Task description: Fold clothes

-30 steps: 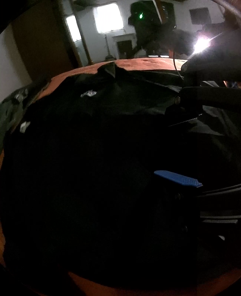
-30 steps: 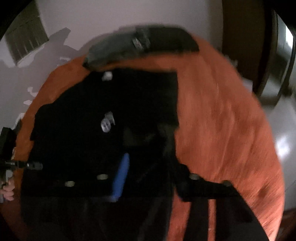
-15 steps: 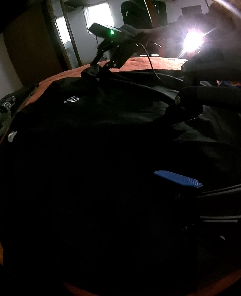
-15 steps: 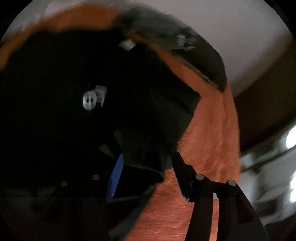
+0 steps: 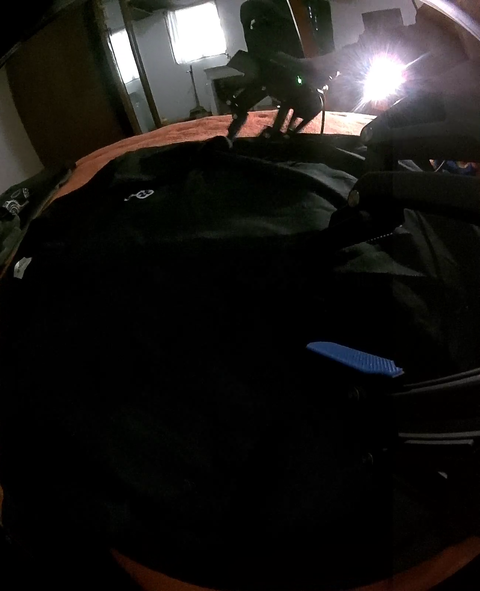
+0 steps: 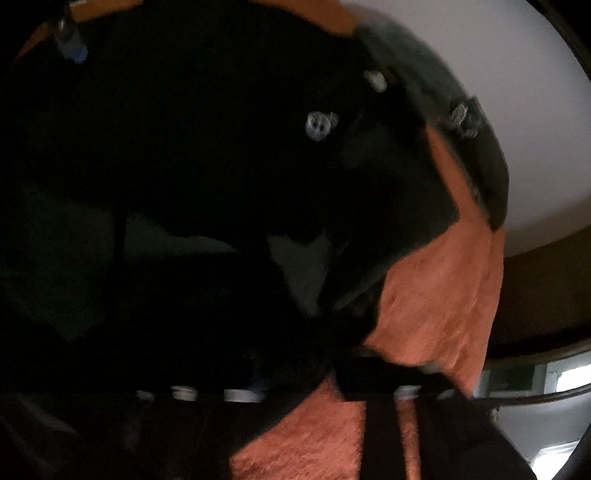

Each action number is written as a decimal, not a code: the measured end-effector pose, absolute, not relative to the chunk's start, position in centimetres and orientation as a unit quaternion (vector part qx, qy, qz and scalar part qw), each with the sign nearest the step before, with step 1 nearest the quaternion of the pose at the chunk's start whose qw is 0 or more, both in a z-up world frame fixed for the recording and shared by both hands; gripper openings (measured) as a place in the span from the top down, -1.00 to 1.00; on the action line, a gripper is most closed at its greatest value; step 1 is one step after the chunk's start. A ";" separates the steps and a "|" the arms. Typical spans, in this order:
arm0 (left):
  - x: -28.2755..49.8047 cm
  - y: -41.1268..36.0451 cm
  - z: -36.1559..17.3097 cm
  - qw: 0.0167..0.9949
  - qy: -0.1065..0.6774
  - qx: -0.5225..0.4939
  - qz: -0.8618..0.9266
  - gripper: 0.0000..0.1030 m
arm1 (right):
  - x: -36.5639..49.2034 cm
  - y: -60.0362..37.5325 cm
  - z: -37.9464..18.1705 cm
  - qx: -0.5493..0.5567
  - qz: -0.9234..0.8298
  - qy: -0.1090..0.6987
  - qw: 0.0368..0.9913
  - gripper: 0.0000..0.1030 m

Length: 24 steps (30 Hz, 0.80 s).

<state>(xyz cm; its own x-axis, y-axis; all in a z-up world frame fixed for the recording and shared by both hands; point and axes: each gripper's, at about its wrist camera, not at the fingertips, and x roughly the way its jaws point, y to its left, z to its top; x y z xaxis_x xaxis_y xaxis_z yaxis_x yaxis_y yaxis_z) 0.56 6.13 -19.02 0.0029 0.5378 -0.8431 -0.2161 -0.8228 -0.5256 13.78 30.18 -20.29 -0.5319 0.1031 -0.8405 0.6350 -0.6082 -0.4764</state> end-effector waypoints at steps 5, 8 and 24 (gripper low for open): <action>0.3 6.6 -19.0 0.273 -0.122 -0.656 0.693 -0.06 | 12.1 32.9 -15.7 0.470 -0.824 0.249 0.196 -0.12; 0.1 6.9 -19.1 0.273 -0.121 -0.660 0.690 -0.07 | 9.3 35.9 -13.4 0.480 -0.848 0.091 0.204 -0.12; -2.6 10.3 -17.3 0.298 -0.129 -0.656 0.681 -0.10 | -12.9 46.3 -20.3 0.511 -0.778 -0.353 0.098 0.92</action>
<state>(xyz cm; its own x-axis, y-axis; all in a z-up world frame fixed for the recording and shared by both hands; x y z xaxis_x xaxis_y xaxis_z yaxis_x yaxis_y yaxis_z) -2.63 10.32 -17.34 0.0377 0.5763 -0.8164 -0.2368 -0.7885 -0.5676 -12.93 46.33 -20.30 -0.4582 -0.5129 -0.7259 -0.2081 -0.7321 0.6486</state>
